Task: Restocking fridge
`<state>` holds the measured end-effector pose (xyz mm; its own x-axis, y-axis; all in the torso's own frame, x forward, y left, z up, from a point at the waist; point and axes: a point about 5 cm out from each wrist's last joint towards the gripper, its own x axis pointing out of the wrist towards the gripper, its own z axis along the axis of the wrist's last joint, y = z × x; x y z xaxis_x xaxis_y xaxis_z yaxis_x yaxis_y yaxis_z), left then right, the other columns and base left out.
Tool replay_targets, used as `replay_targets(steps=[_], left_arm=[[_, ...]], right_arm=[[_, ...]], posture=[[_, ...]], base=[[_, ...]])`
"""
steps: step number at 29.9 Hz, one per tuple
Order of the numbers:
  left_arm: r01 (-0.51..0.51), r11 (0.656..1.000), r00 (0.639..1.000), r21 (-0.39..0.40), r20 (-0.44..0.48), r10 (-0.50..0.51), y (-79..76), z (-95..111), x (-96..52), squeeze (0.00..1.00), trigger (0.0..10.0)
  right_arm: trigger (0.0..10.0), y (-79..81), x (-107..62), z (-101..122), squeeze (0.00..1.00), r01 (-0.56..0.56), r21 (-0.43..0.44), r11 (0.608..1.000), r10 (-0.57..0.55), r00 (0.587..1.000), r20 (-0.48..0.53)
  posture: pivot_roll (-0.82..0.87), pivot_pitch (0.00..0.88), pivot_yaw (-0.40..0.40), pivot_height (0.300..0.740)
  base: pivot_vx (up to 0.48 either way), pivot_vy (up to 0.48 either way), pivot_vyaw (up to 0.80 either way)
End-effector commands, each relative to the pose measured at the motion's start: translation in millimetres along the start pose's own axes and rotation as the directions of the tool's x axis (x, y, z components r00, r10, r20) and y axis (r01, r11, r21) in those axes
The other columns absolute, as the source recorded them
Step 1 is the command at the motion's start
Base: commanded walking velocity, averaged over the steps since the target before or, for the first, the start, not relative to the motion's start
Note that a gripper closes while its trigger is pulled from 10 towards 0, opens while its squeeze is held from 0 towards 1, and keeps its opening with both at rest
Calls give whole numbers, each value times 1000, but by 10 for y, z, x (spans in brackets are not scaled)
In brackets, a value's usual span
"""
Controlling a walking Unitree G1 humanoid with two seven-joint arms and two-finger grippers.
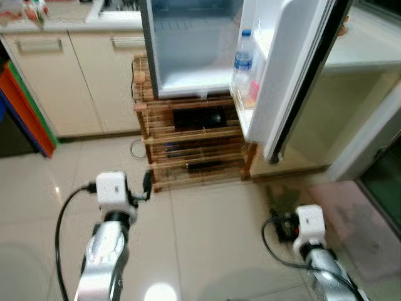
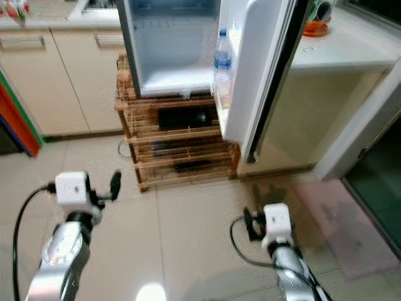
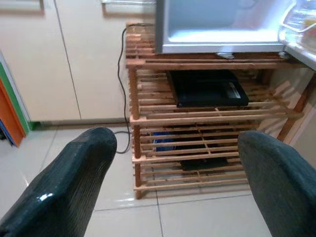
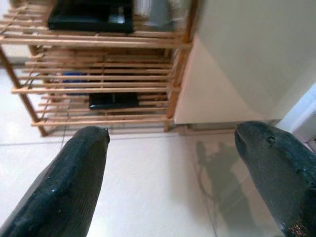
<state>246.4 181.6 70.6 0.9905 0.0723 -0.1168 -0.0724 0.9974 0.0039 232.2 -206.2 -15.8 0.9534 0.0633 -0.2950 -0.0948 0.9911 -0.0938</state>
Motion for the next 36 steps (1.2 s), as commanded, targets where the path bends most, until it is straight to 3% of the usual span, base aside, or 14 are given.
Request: replay_targets(steps=[1, 12, 16, 24, 36], left_arm=[[10, 1000, 1000, -3, -9, -10, -57, -2, 25, 0, 10000], [-18, 1000, 1000, -4, -16, 18, 3, 23, 93, 0, 10000], [-31, 999, 999, 42, -27, 33, 22, 21, 145, 0, 10000], [-2, 999, 1000, 45, 17, 1, -24, 111, 217, 0, 10000], [15, 999, 1000, 52, 15, -15, -30, 92, 216, 0, 10000]], right_arm=[[10000, -86, 6, 15, 90, 15, -8, 1000, -15, 1000, 5], [10000, 38, 65, 387, 94, -14, -35, 999, 20, 982, 186], [10000, 124, 41, 592, 90, -23, -42, 999, 32, 970, 240], [10000, 195, 10, 760, 94, -27, -46, 999, 38, 964, 264], [10000, 288, -89, 848, 98, -46, -40, 998, 54, 970, 235]], posture=[[-112, 0, 7, 740], [-110, 0, 16, 740], [-111, 0, 20, 740], [-113, 0, 30, 740], [-110, 0, 33, 740]], base=[[0, -480, 0], [0, -468, 0], [0, -231, 0], [0, 0, 0], [418, 127, 0]])
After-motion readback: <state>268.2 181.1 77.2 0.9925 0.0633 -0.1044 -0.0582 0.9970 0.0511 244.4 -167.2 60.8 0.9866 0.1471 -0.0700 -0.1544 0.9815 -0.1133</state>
